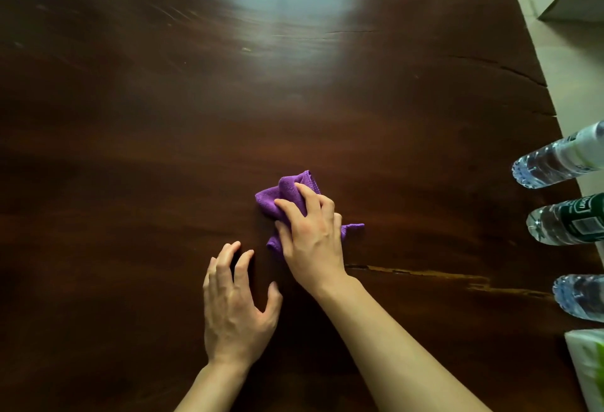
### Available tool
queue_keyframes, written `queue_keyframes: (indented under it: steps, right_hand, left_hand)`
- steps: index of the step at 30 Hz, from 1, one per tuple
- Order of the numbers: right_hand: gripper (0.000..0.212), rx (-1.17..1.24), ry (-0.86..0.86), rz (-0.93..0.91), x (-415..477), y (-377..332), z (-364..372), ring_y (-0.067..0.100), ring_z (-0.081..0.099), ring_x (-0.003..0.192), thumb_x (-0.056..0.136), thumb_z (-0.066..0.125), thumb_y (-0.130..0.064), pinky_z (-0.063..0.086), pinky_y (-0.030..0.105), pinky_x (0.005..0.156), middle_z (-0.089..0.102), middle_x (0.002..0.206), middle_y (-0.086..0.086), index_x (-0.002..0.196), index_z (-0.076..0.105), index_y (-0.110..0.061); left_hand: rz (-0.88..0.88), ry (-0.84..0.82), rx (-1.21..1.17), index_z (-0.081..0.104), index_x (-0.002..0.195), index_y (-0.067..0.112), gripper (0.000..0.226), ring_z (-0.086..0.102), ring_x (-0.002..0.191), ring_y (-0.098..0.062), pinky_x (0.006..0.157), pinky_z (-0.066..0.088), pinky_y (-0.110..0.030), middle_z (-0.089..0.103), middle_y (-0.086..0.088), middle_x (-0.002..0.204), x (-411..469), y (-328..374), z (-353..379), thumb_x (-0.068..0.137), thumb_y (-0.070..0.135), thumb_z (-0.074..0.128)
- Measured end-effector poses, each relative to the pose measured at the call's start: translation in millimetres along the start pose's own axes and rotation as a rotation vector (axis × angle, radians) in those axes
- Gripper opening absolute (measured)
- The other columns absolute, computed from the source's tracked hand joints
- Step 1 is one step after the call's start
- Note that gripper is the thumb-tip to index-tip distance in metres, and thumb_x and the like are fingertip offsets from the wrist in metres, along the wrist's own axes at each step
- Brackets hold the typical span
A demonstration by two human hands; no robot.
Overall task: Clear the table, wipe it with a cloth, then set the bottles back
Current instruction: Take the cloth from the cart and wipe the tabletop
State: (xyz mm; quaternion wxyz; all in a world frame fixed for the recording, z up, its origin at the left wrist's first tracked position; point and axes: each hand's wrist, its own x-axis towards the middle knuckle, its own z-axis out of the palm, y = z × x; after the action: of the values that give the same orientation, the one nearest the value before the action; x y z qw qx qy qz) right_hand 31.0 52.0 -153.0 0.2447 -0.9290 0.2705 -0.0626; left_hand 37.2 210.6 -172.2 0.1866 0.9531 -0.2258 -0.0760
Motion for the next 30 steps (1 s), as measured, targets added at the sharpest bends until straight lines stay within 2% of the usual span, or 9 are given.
queue_keyframes:
  steps: [9,19,24,30]
  right_hand:
    - [0.029,0.067,0.059,-0.020,-3.2,6.0,1.1,0.033,0.050,0.121,0.094,0.062,-0.025,0.048,0.048,0.086,0.052,0.144,0.007,0.123,0.066,-0.022]
    - [0.029,0.106,0.055,-0.001,-30.8,12.5,-11.2,0.030,0.047,0.125,0.098,0.057,-0.025,0.046,0.047,0.090,0.052,0.146,0.005,0.127,0.064,-0.021]
    - [0.031,0.088,0.101,0.080,-68.2,16.3,-25.4,0.028,0.048,0.126,0.097,0.057,-0.027,0.045,0.044,0.093,0.053,0.145,0.003,0.127,0.064,-0.024]
    - [0.034,0.038,0.140,0.197,-133.5,19.2,-32.3,0.024,0.050,0.125,0.094,0.060,-0.028,0.047,0.041,0.095,0.054,0.144,0.001,0.128,0.063,-0.026]
  left_hand:
    - [0.007,0.010,0.009,0.055,0.133,0.009,0.067,0.041,0.138,-0.041,0.112,0.037,-0.056,0.044,-0.013,0.146,-1.4,0.9,0.5,0.080,0.049,0.050]
    - [0.016,0.012,-0.012,0.056,0.132,0.007,0.067,0.042,0.138,-0.040,0.114,0.035,-0.056,0.045,-0.014,0.145,-1.7,2.7,-2.8,0.080,0.049,0.049]
    - [0.013,0.016,-0.027,0.056,0.131,0.006,0.068,0.042,0.136,-0.041,0.114,0.034,-0.056,0.046,-0.015,0.144,-2.9,5.3,-6.6,0.080,0.050,0.047]
    - [0.074,0.000,-0.067,0.056,0.133,0.001,0.067,0.039,0.142,-0.035,0.121,0.023,-0.052,0.045,-0.017,0.146,-8.6,5.5,-12.8,0.081,0.044,0.053]
